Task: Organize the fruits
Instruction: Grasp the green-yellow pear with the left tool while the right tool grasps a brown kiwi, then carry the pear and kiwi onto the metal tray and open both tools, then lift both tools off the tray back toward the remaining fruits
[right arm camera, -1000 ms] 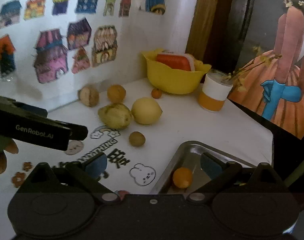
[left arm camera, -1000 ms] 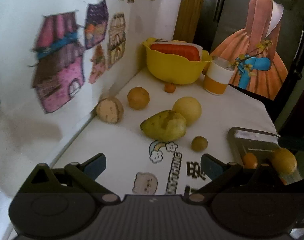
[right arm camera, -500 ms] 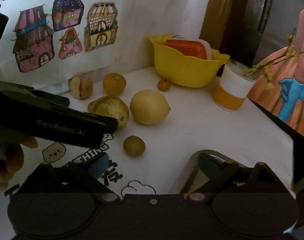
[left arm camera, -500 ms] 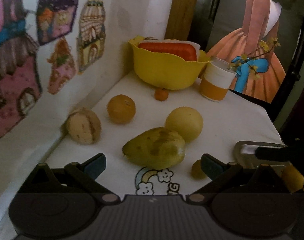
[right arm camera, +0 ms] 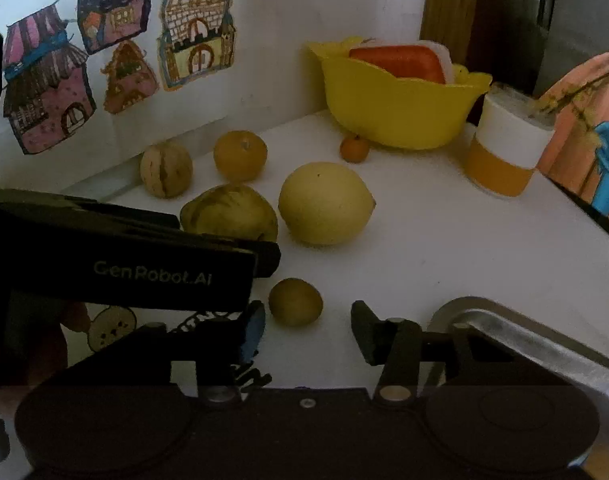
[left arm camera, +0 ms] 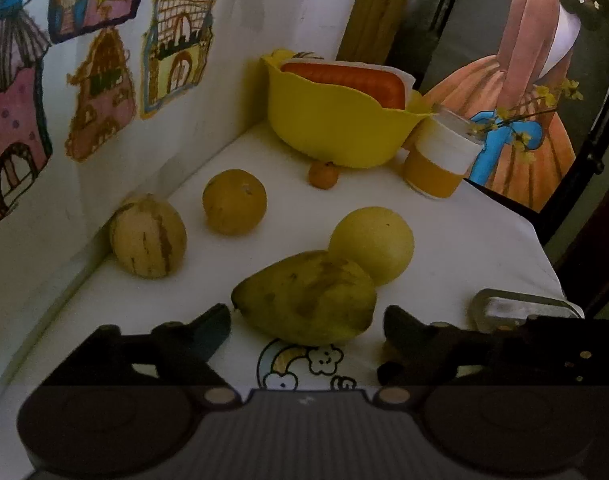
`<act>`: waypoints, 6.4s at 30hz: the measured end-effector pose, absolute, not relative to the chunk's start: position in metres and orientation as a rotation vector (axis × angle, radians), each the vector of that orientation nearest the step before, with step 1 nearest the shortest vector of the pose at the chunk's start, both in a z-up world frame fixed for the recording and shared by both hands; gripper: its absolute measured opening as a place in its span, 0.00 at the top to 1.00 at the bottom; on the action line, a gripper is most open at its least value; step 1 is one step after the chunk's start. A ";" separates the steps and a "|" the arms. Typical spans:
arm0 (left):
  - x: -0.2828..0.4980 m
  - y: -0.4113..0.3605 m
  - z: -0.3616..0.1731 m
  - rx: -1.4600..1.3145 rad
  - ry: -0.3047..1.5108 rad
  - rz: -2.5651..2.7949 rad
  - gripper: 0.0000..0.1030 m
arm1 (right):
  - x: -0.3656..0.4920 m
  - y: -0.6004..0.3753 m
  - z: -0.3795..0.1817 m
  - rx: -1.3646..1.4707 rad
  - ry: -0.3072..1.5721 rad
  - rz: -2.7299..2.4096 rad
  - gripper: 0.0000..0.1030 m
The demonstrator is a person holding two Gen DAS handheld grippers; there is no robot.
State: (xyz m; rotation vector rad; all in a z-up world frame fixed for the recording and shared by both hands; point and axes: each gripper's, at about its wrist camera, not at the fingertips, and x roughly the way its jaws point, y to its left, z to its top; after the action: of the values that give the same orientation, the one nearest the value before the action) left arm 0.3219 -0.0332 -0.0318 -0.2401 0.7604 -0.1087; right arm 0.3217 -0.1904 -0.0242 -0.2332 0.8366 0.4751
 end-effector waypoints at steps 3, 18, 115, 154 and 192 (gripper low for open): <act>0.322 -0.033 -0.032 -0.242 0.754 -0.103 0.24 | 0.324 -0.190 -0.024 -0.213 0.840 0.476 0.61; 0.293 -0.027 -0.027 -0.284 0.760 -0.132 0.27 | 0.291 -0.199 -0.011 -0.219 0.806 0.467 0.70; 0.182 -0.191 -0.006 -0.084 0.827 -0.327 0.28 | 0.140 -0.367 -0.008 -0.059 0.754 0.165 0.70; 0.069 -0.076 0.025 0.000 0.821 -0.199 0.00 | 0.014 -0.331 0.048 -0.043 0.812 0.258 0.01; 0.292 -0.004 0.007 -0.170 0.915 0.067 0.01 | 0.332 -0.232 0.093 0.034 0.811 0.446 0.01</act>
State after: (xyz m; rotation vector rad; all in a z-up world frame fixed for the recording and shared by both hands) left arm 0.2919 -0.0037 0.0072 -0.1703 0.9151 0.0666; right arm 0.3318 -0.2320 0.0929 0.0343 0.8110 0.4457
